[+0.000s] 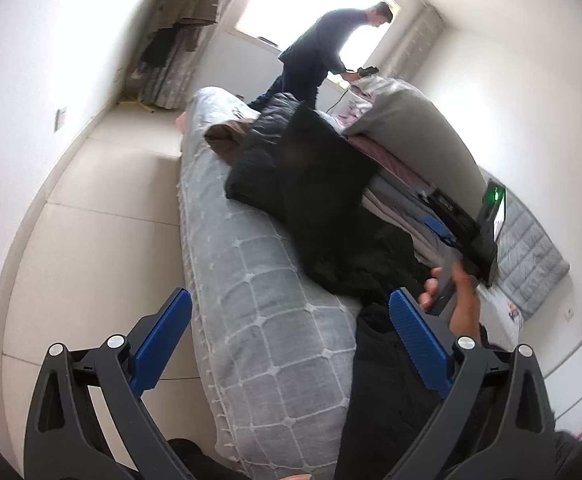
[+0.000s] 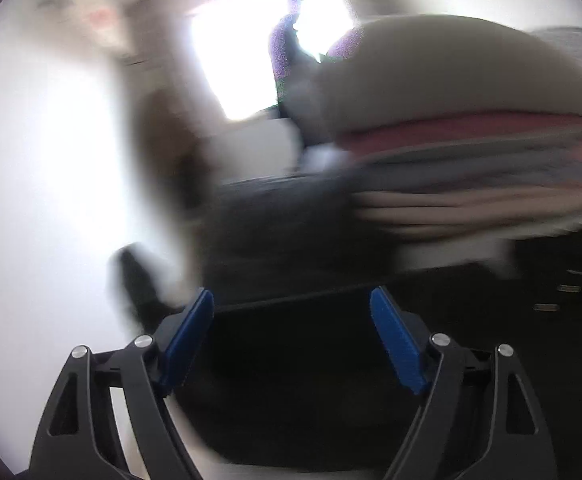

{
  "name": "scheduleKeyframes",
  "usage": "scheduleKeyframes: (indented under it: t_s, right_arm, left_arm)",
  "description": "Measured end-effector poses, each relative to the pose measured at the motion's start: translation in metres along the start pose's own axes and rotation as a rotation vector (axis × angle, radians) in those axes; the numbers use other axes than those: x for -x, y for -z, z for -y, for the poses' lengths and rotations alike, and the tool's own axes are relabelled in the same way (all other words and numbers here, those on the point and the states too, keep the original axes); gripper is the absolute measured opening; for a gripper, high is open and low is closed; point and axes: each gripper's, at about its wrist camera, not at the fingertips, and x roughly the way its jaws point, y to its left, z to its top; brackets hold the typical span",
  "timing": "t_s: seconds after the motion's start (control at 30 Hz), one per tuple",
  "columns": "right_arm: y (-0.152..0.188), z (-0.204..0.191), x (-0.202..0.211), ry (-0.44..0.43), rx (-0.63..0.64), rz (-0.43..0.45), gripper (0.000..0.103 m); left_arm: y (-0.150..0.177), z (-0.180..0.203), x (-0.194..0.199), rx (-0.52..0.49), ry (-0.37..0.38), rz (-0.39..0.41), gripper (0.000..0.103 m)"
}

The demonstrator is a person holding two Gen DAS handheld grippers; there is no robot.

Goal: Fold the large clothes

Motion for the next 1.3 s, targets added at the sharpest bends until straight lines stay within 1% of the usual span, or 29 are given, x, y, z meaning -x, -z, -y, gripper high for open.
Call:
scheduleKeyframes:
  t_s: [0.03, 0.1, 0.13, 0.2, 0.23, 0.27, 0.3, 0.33, 0.37, 0.43, 0.5, 0.57, 0.63, 0.67, 0.7, 0.73, 0.77, 0.8, 0.83, 0.87, 0.9, 0.97, 1.03, 1.07, 1.13, 1.17, 1.23, 1.27, 1.3]
  right_arm:
    - [-0.004, 0.03, -0.004, 0.039, -0.06, -0.015, 0.078]
    - [-0.007, 0.067, -0.027, 0.075, -0.159, -0.069, 0.078]
    - [-0.006, 0.083, -0.047, 0.075, -0.22, -0.112, 0.078]
    - [-0.009, 0.102, -0.11, 0.058, -0.274, -0.205, 0.078]
    - [0.001, 0.097, -0.13, 0.065, -0.25, -0.271, 0.079]
    - [0.018, 0.084, -0.154, 0.097, -0.192, -0.382, 0.084]
    - [0.02, 0.089, -0.18, 0.118, -0.157, -0.467, 0.088]
    - [0.025, 0.088, -0.195, 0.151, -0.12, -0.523, 0.089]
    - [0.02, 0.09, -0.192, 0.136, -0.117, -0.497, 0.089]
    - [0.011, 0.094, -0.161, 0.043, -0.15, -0.421, 0.089]
    - [0.003, 0.09, -0.117, 0.003, -0.11, -0.331, 0.089]
    - [0.0, 0.081, -0.051, -0.084, -0.069, -0.244, 0.089]
    - [0.004, 0.066, -0.003, -0.103, -0.026, -0.175, 0.089]
    - [0.009, 0.068, 0.024, -0.107, -0.005, -0.156, 0.091]
    - [0.019, 0.071, 0.057, -0.117, 0.012, -0.154, 0.092]
    - [0.028, 0.076, 0.076, -0.127, 0.016, -0.162, 0.092]
    - [0.042, 0.085, 0.1, -0.138, 0.028, -0.196, 0.093]
    - [0.05, 0.091, 0.113, -0.128, 0.03, -0.229, 0.093]
    - [0.06, 0.104, 0.129, -0.13, 0.008, -0.274, 0.093]
    - [0.068, 0.115, 0.145, -0.158, -0.023, -0.295, 0.093]
    - [0.073, 0.122, 0.163, -0.157, -0.035, -0.299, 0.093]
    - [0.077, 0.141, 0.206, -0.079, -0.029, -0.3, 0.093]
    - [0.077, 0.164, 0.259, 0.01, 0.009, -0.307, 0.093]
    - [0.078, 0.18, 0.287, 0.097, 0.053, -0.334, 0.093]
    - [0.079, 0.207, 0.32, 0.219, 0.106, -0.386, 0.095]
    - [0.084, 0.232, 0.344, 0.289, 0.115, -0.43, 0.096]
    - [0.094, 0.281, 0.379, 0.361, 0.056, -0.497, 0.096]
    - [0.099, 0.313, 0.396, 0.395, -0.011, -0.511, 0.096]
    - [0.103, 0.336, 0.411, 0.398, -0.074, -0.516, 0.096]
  left_arm:
    - [0.0, 0.006, -0.001, -0.01, -0.002, 0.004, 0.096]
    - [0.0, 0.014, -0.005, -0.02, 0.002, 0.003, 0.096]
    - [-0.001, 0.018, -0.007, -0.025, 0.002, 0.002, 0.096]
    - [-0.002, 0.027, -0.014, -0.041, -0.001, -0.006, 0.096]
    - [-0.002, 0.031, -0.019, -0.05, -0.001, -0.014, 0.096]
    - [-0.002, 0.034, -0.021, -0.054, -0.001, -0.02, 0.096]
    - [-0.002, 0.039, -0.025, -0.061, 0.003, -0.029, 0.096]
    - [-0.002, 0.044, -0.028, -0.067, 0.01, -0.035, 0.096]
    - [-0.002, 0.051, -0.029, -0.076, 0.022, -0.039, 0.095]
    - [0.0, 0.064, -0.03, -0.106, 0.042, -0.035, 0.096]
    - [0.003, 0.078, -0.029, -0.144, 0.058, -0.032, 0.096]
    - [0.007, 0.09, -0.029, -0.166, 0.079, -0.035, 0.096]
    - [0.011, 0.104, -0.025, -0.183, 0.106, -0.04, 0.096]
    - [0.015, 0.112, -0.023, -0.199, 0.117, -0.042, 0.096]
    - [0.018, 0.117, -0.021, -0.211, 0.12, -0.047, 0.096]
    - [0.022, 0.123, -0.02, -0.223, 0.127, -0.056, 0.096]
    - [0.027, 0.129, -0.019, -0.231, 0.139, -0.07, 0.096]
    - [0.032, 0.134, -0.018, -0.239, 0.147, -0.08, 0.096]
    - [0.036, 0.138, -0.018, -0.251, 0.14, -0.085, 0.096]
    - [0.04, 0.141, -0.018, -0.267, 0.125, -0.088, 0.096]
    - [0.047, 0.146, -0.02, -0.302, 0.108, -0.098, 0.096]
    - [0.057, 0.146, -0.024, -0.325, 0.095, -0.127, 0.096]
    - [0.068, 0.14, -0.032, -0.329, 0.114, -0.192, 0.096]
    - [0.072, 0.136, -0.036, -0.332, 0.123, -0.233, 0.095]
    - [0.085, 0.127, -0.045, -0.325, 0.134, -0.322, 0.095]
    - [0.09, 0.123, -0.047, -0.323, 0.14, -0.354, 0.095]
    - [0.096, 0.115, -0.05, -0.315, 0.152, -0.416, 0.096]
    - [0.097, 0.109, -0.051, -0.293, 0.16, -0.444, 0.096]
    - [0.098, 0.105, -0.051, -0.27, 0.177, -0.467, 0.095]
